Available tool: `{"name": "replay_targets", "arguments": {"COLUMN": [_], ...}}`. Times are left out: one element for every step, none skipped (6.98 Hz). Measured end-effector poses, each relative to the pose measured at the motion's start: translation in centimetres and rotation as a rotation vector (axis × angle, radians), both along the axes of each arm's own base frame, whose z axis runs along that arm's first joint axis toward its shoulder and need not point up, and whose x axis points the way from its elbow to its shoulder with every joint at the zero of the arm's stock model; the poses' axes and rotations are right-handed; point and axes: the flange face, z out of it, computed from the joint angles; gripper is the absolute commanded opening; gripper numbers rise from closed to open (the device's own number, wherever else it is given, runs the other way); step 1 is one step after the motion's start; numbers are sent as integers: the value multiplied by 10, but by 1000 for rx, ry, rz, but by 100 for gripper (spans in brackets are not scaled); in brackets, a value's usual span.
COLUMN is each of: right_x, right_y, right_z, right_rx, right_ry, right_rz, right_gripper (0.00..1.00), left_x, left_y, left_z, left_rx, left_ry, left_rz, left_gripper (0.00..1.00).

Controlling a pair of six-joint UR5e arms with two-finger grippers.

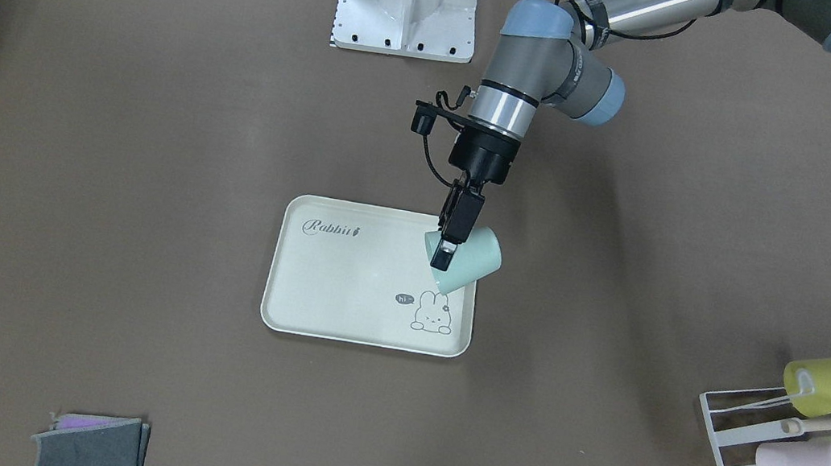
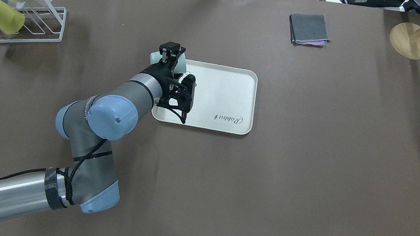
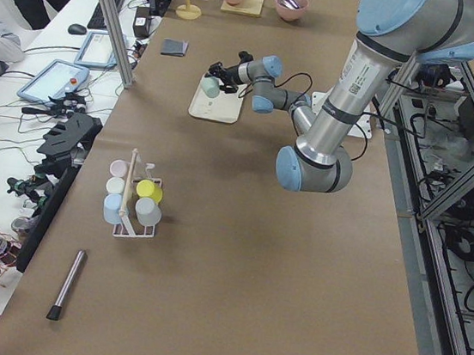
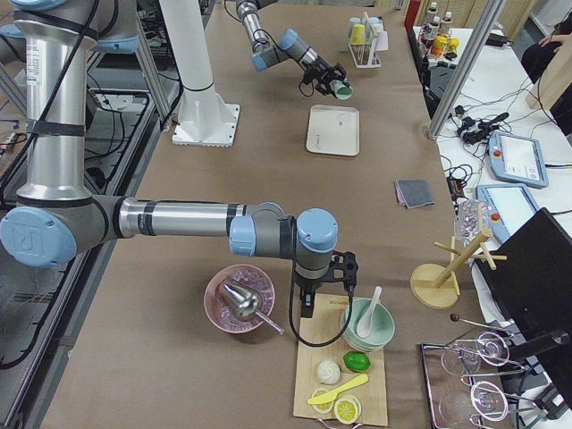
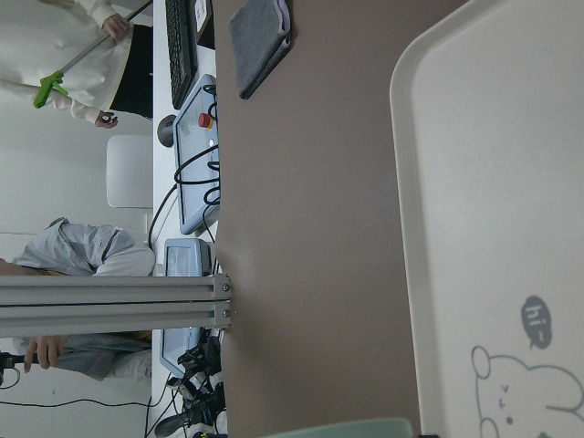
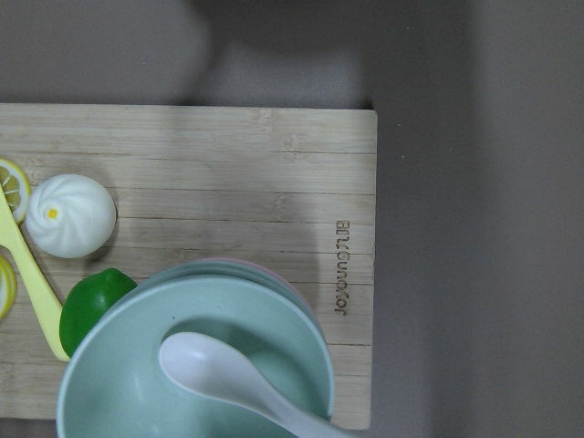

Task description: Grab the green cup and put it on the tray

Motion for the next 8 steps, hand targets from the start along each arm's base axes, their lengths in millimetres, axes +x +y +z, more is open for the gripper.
{"name": "replay_targets", "arguments": {"right_x": [0, 0, 0, 0, 0, 0, -1, -2], "right_y": [0, -1, -1, -2, -2, -2, -2, -2], "right_z": [0, 0, 0, -1, -1, -1, -1, -1], "right_rx": [-1, -1, 0, 0, 0, 1, 0, 0], "right_ry": [1, 2, 2, 3, 3, 4, 4, 4], "right_rz": [0, 0, 0, 0, 0, -1, -2, -4], "right_gripper": [100, 100, 100, 100, 100, 100, 100, 100], "left_x": [11, 20, 24, 26, 27, 30, 37, 44], "left_y": [4, 7, 7, 7, 7, 6, 2, -1], "left_z": [3, 0, -7, -16, -22, -22, -11, 1], "left_rx": [-45, -85, -116, -148, -186, -219, -247, -263], "left_ry": [47, 98, 150, 213, 283, 350, 426, 495], "left_rz": [-1, -5, -14, -25, -38, -50, -60, -64], "left_gripper": [72, 71, 72, 71, 71, 71, 71, 70]}}
